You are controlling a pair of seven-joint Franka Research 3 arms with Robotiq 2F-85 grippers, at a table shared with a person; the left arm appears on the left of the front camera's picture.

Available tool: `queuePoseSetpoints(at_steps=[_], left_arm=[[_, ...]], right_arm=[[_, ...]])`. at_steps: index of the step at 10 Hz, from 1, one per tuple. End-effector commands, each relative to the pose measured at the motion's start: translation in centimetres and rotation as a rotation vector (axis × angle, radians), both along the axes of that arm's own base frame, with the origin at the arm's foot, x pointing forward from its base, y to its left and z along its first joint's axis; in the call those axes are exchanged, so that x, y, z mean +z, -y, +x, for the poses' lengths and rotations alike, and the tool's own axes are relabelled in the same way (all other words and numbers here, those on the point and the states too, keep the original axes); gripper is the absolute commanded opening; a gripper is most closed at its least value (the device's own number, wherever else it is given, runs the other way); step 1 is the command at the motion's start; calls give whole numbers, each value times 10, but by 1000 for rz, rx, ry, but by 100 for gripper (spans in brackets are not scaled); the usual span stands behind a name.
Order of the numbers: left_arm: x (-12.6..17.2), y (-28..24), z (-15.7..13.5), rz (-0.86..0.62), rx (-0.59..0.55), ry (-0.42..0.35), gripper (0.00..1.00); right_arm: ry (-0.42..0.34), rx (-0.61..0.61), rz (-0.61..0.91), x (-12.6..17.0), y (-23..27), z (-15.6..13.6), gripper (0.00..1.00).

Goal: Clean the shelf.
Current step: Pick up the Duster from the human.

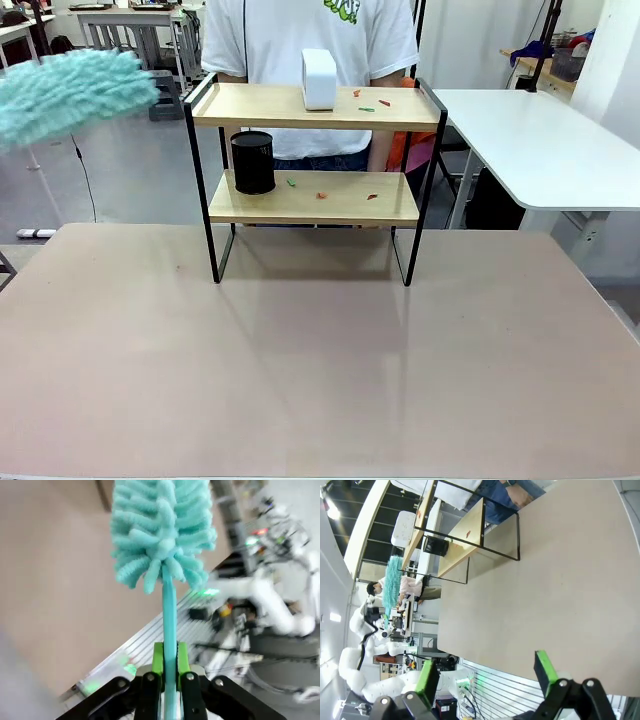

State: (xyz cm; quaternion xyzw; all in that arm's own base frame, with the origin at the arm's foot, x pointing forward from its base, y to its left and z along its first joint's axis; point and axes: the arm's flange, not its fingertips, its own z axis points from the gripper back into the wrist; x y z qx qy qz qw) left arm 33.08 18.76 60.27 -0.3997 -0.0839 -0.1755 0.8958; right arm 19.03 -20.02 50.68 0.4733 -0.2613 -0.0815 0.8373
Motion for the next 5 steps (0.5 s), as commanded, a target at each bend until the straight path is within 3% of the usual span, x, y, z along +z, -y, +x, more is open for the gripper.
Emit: queuePoseSetpoints(at_steps=[1, 2, 3, 4, 5], left_arm=[[-50, 16, -51, 115, -78, 195, 0], [-68, 20, -61, 118, -156, 231, 0], [-86, 27, -60, 129, -120, 254, 0], [-97, 33, -49, 216, 41, 252, 0], [-63, 12, -68, 157, -153, 201, 0]], right_arm=[[32, 9, 2, 2, 0, 1, 100], [32, 9, 2, 2, 0, 1, 100], [32, 9, 2, 2, 0, 1, 100], [32, 9, 2, 2, 0, 1, 100], [32, 9, 2, 2, 0, 1, 100]])
